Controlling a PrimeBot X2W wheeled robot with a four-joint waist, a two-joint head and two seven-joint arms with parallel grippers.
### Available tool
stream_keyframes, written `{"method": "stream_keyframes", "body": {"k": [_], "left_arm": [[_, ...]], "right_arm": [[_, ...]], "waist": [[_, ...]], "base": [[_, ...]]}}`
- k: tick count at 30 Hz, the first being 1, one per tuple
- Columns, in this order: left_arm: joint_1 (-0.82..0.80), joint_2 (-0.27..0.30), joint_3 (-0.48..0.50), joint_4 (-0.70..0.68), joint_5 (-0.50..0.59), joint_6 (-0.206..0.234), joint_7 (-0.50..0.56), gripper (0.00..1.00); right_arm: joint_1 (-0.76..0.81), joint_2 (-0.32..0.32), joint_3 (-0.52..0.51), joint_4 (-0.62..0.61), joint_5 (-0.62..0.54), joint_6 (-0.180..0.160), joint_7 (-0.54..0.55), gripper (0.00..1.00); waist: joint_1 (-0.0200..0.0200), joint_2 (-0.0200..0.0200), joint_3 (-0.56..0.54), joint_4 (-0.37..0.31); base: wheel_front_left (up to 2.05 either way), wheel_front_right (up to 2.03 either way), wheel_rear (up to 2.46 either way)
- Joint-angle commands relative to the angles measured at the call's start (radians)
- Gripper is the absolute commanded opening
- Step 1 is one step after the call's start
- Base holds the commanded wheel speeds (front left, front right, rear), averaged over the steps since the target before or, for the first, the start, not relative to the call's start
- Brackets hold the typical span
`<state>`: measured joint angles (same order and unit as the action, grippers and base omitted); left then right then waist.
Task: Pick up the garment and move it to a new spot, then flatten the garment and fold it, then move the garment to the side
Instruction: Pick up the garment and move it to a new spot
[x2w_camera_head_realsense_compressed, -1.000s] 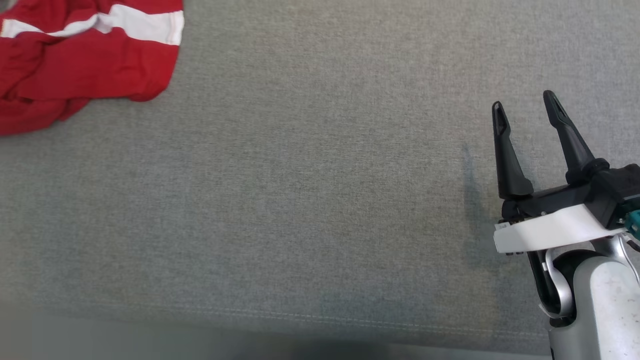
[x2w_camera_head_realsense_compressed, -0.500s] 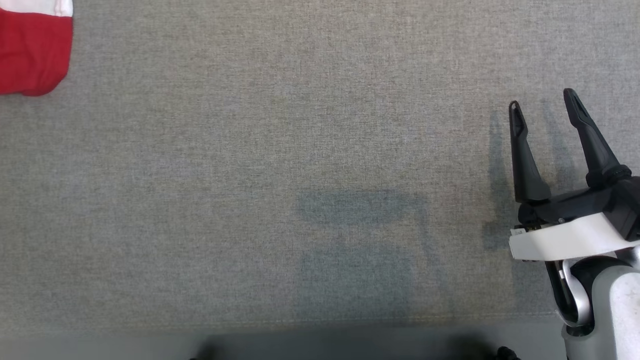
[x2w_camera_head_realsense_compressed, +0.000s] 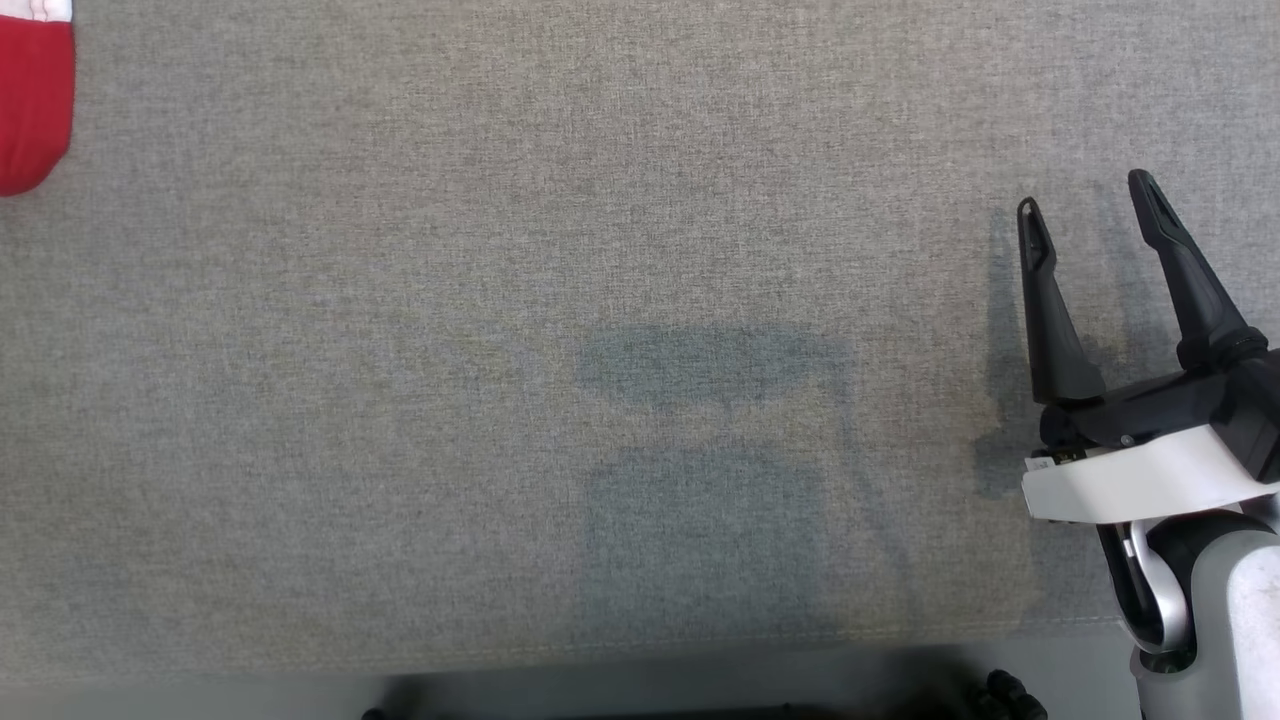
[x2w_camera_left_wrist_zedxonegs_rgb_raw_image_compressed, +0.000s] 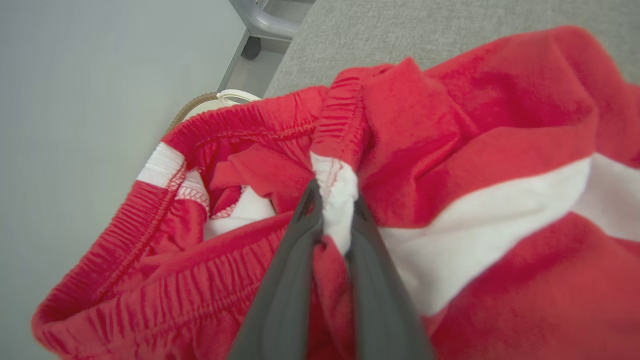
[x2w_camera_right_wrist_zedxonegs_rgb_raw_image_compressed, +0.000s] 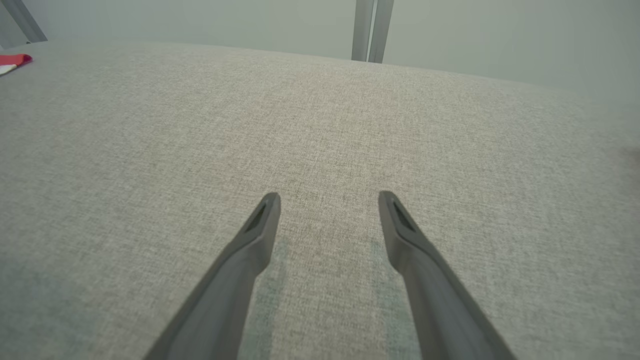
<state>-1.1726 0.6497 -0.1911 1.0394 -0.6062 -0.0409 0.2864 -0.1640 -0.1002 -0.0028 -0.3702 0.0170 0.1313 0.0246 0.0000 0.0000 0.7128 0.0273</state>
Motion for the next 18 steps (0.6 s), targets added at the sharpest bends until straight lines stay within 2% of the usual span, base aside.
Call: {"method": "stream_keyframes", "body": {"k": [1, 8, 18], "left_arm": [[-0.015, -0.003, -0.003, 0.009, 0.000, -0.010, -0.010, 0.00], [-0.045, -0.009, -0.024, 0.035, 0.004, -0.044, -0.036, 0.00], [-0.073, -0.022, -0.091, 0.005, -0.015, -0.086, 0.088, 0.00]], "right_arm": [[-0.006, -0.001, 0.002, 0.000, 0.006, -0.001, -0.004, 1.00], [-0.026, 0.004, 0.011, 0.032, 0.012, -0.001, -0.021, 1.00], [-0.036, 0.021, 0.034, 0.126, 0.034, -0.001, -0.063, 1.00]], "waist": [[0.0000, 0.0000, -0.005, 0.002], [0.0000, 0.0000, -0.056, 0.003], [0.0000, 0.0000, -0.203, -0.019]], "base": [[0.00, 0.00, 0.00], [0.00, 0.00, 0.00], [0.00, 0.00, 0.00]]}}
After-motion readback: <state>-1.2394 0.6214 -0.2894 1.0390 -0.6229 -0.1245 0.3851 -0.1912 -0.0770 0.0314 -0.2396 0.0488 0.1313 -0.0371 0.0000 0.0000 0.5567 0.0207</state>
